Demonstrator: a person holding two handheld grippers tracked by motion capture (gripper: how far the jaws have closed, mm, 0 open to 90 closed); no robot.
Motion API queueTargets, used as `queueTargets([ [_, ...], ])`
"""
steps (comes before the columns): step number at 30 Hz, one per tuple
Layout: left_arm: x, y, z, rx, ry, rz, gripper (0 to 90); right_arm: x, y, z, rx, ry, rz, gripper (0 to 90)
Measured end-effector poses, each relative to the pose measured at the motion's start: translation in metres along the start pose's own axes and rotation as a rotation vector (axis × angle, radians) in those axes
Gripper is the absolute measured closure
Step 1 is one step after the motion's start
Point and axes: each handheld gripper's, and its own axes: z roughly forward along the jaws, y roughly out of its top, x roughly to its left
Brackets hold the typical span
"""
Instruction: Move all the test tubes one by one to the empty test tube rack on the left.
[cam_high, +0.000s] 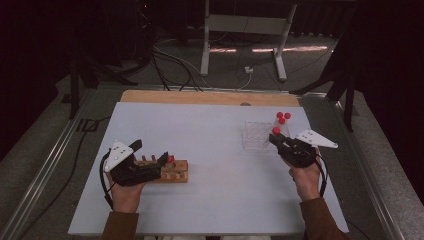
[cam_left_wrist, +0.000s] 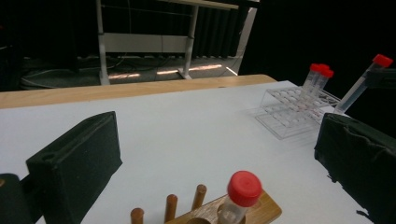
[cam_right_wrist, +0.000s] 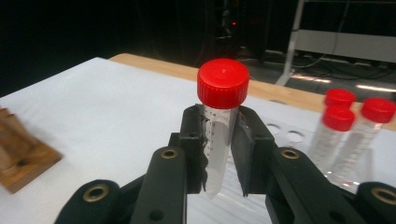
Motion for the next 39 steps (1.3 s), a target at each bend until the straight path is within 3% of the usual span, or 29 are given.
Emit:
queueTargets([
  [6, -0.016, 0.009, 0.004, 0.006, -0.036, 0.017, 2.6, 0.01, -0.001, 0.004, 0.018, 0.044, -0.012, 74.4],
  [11, -0.036, 0.023, 0.012, -0.009, -0.113, 0.038, 3.4, 0.02, 0.0, 0.007, 0.036, 0.084, -0.036, 74.4],
  [19, -0.066, 0.035, 0.034, 0.015, -0.183, 0.073, 3.7, 0.035, 0.001, 0.01, 0.051, 0.144, -0.062, 74.4],
  [32, -0.104, 0.037, 0.071, 0.076, -0.223, 0.11, 8.2, 0.058, 0.0, 0.014, 0.082, 0.231, -0.096, 74.4],
  [39, -0.121, 0.035, 0.089, 0.107, -0.257, 0.119, 23.0, 0.074, 0.001, 0.017, 0.09, 0.275, -0.119, 74.4],
])
